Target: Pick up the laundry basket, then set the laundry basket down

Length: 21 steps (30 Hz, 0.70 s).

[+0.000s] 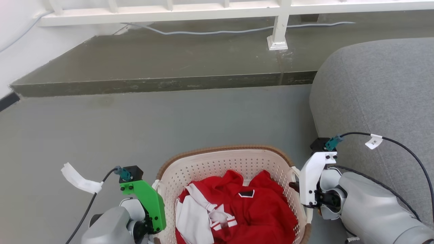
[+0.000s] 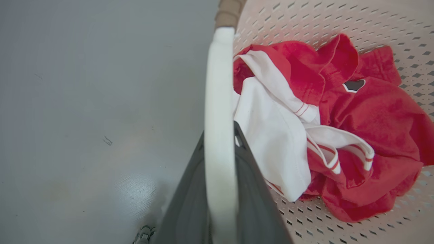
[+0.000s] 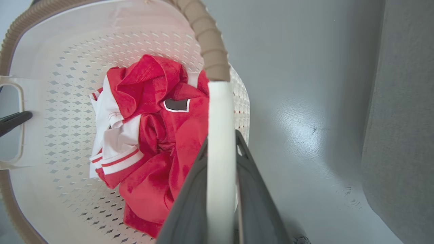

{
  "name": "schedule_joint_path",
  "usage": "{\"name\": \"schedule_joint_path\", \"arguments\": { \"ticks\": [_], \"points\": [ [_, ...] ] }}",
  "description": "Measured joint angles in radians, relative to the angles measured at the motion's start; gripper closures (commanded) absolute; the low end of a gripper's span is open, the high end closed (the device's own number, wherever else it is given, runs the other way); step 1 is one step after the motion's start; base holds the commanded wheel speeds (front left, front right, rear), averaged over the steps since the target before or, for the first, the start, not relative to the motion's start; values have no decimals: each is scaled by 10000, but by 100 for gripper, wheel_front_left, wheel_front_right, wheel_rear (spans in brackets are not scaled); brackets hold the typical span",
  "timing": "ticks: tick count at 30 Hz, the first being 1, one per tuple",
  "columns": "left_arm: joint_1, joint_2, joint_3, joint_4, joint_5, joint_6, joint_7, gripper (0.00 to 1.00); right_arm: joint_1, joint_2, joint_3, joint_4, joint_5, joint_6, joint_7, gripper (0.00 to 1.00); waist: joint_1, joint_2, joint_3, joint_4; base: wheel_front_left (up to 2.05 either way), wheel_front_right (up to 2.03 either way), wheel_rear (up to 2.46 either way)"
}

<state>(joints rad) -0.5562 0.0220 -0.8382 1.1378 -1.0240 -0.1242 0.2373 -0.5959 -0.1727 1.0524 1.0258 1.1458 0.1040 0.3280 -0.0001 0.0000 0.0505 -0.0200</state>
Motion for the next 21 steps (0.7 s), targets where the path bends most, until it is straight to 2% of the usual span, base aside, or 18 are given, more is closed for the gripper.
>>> {"name": "schedule_joint_path", "arguments": {
  "ticks": [21],
  "points": [
    [-29,4,-88,-2,-192,2,291,100,-144,-61,194,6,174,0,341,100,0,0,41,-51,0,0,0]
  ]
}}
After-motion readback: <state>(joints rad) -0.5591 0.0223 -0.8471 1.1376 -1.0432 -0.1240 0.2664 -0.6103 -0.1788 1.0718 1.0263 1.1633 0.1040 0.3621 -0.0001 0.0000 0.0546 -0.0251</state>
